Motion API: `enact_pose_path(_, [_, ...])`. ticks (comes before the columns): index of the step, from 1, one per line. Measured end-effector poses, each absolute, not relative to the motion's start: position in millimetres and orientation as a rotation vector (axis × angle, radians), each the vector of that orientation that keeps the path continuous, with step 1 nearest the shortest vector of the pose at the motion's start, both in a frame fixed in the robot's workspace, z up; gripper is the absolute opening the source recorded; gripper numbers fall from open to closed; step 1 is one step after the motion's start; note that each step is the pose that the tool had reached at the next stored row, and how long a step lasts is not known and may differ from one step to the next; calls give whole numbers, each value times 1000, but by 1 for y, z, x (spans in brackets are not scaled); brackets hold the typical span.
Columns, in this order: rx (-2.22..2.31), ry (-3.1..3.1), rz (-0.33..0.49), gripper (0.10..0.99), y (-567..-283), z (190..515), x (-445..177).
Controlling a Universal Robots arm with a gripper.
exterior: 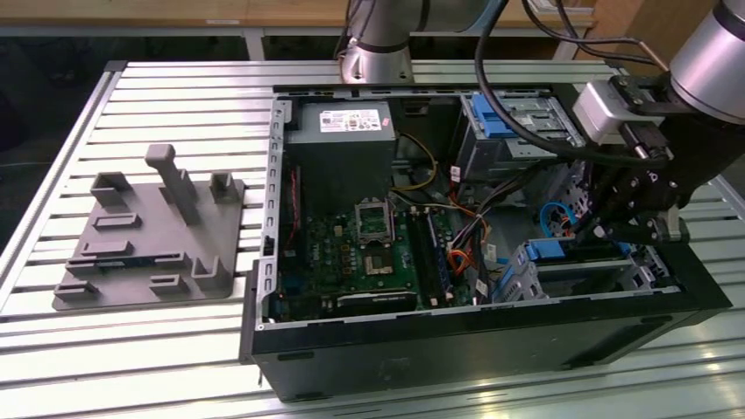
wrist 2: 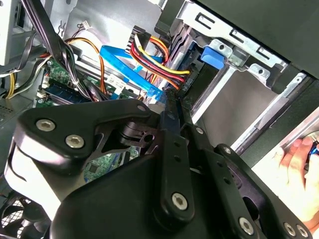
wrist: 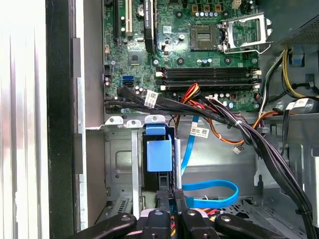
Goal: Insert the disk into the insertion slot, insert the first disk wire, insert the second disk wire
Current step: 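Insert the second disk wire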
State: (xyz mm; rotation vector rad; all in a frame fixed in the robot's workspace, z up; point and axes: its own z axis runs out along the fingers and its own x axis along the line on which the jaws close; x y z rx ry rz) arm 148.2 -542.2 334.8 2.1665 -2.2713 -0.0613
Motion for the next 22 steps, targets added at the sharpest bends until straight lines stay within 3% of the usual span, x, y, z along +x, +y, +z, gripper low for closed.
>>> enact_pose_path(16, [2167, -2272, -63, 169, -544, 330, 148])
enact_pose_path(19, [2167, -2271, -62, 345, -544, 330, 148])
enact_pose_path(22, [2166, -2271, -61, 404, -544, 334, 148])
